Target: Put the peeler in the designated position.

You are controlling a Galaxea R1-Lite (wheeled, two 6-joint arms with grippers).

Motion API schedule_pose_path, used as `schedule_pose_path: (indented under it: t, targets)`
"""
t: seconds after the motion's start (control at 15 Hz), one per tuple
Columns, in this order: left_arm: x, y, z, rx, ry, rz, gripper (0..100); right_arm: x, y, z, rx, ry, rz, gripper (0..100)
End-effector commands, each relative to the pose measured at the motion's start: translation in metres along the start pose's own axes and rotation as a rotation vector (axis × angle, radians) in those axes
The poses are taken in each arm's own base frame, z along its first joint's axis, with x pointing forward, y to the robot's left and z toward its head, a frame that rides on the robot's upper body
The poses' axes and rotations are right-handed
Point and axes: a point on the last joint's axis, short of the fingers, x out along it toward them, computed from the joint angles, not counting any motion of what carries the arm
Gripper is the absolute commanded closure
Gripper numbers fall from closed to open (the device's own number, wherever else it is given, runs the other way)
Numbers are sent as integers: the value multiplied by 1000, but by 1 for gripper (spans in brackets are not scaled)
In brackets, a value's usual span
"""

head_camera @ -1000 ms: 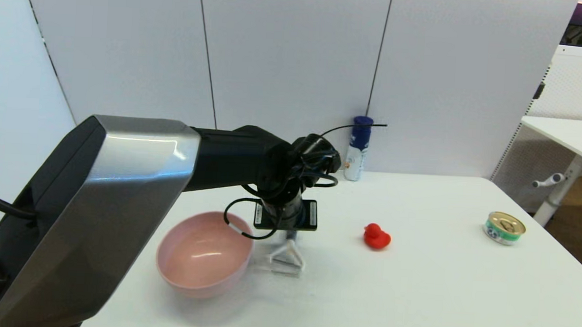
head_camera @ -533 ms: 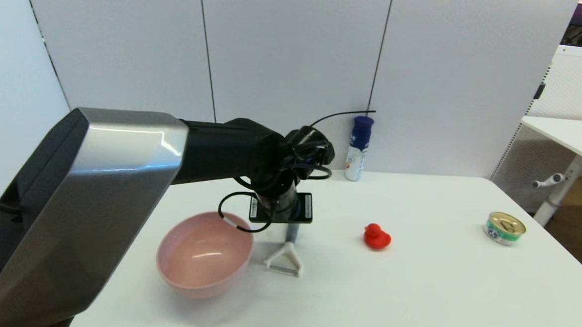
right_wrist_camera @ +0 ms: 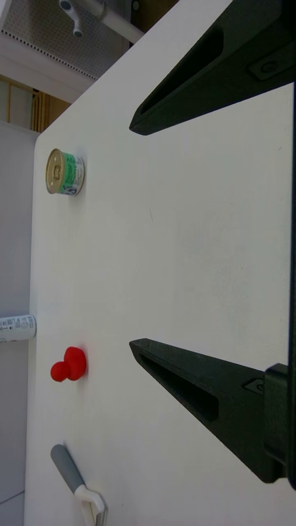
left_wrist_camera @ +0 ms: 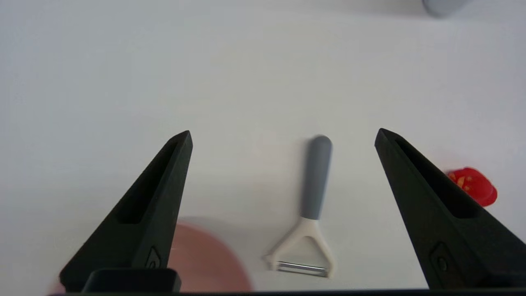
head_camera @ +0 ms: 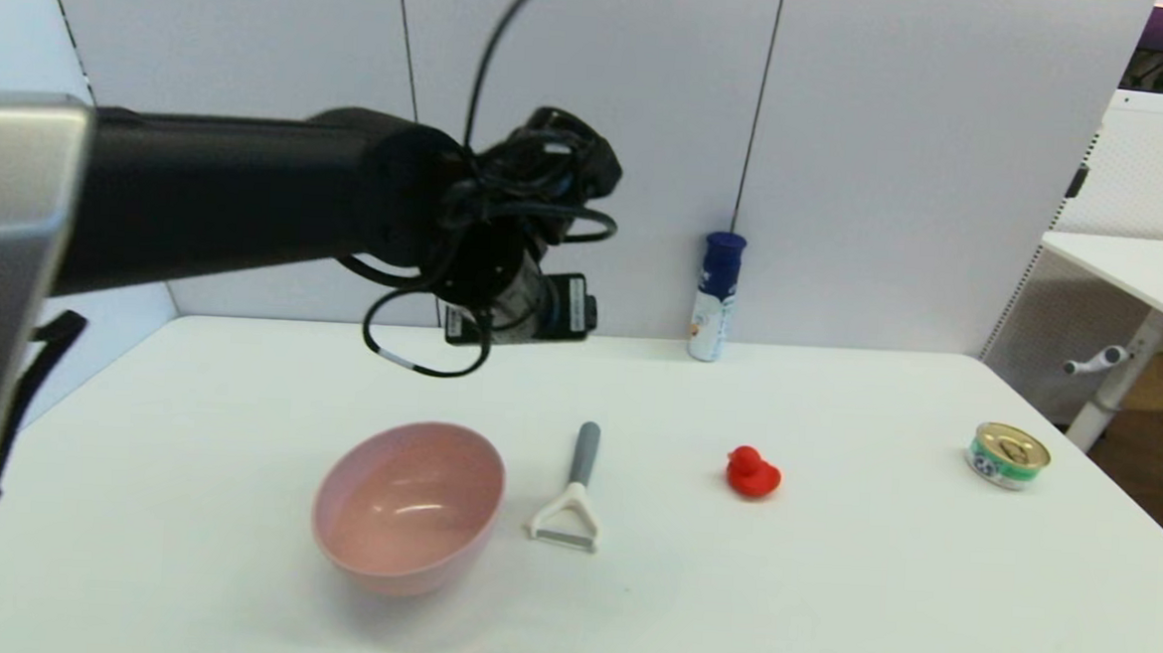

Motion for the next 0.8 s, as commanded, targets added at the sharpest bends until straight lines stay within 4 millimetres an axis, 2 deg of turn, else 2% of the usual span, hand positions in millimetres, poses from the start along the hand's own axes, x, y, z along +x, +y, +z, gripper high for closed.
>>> schedule_pose_path:
  t: [0.07, 0.2, 0.4, 0.47, 0.6, 0.8]
  targets:
    - [-112, 104, 29, 45, -183, 99, 0, 0, 0, 0, 0, -1, 0, 0]
    - [-159, 149, 9, 69, -225, 175, 0, 0, 0, 0, 0, 1, 2, 0]
    - [-225, 188, -56, 44, -315, 192, 0, 0, 0, 0, 0, -1, 0, 0]
    - [-241, 197, -76, 41, -346, 187, 0, 0, 0, 0, 0, -1, 0, 0]
    - [-267, 210, -109, 45, -427, 175, 0, 0, 0, 0, 0, -1, 0, 0]
    - [-281, 224, -149, 46, -587, 149, 0, 0, 0, 0, 0, -1, 2, 0]
